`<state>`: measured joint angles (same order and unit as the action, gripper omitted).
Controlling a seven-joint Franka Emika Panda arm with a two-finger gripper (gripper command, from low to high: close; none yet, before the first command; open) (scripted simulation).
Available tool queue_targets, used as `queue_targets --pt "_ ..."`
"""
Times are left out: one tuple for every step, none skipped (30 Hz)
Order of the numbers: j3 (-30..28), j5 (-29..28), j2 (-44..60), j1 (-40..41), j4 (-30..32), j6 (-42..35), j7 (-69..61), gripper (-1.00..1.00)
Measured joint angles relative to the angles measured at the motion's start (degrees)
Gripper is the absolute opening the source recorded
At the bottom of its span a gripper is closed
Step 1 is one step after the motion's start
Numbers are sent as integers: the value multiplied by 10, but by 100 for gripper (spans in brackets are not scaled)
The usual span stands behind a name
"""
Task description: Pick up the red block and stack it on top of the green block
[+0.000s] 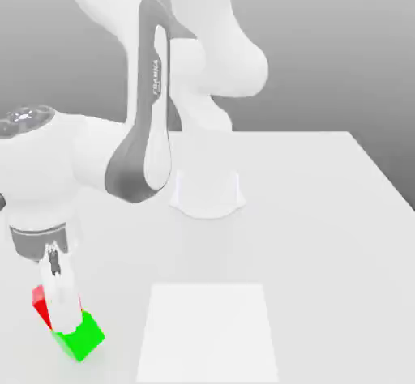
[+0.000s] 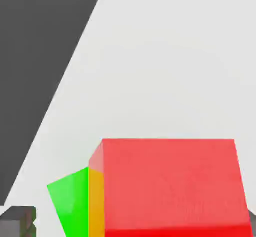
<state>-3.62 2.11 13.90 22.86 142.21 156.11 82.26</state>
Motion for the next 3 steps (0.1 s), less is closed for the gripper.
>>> queue_targets --pt "-1 -3 -17 -1 1 -16 2 100" --pt "-2 -6 -36 -1 2 -34 4 100" --pt "-3 -9 -56 -2 2 -53 7 100"
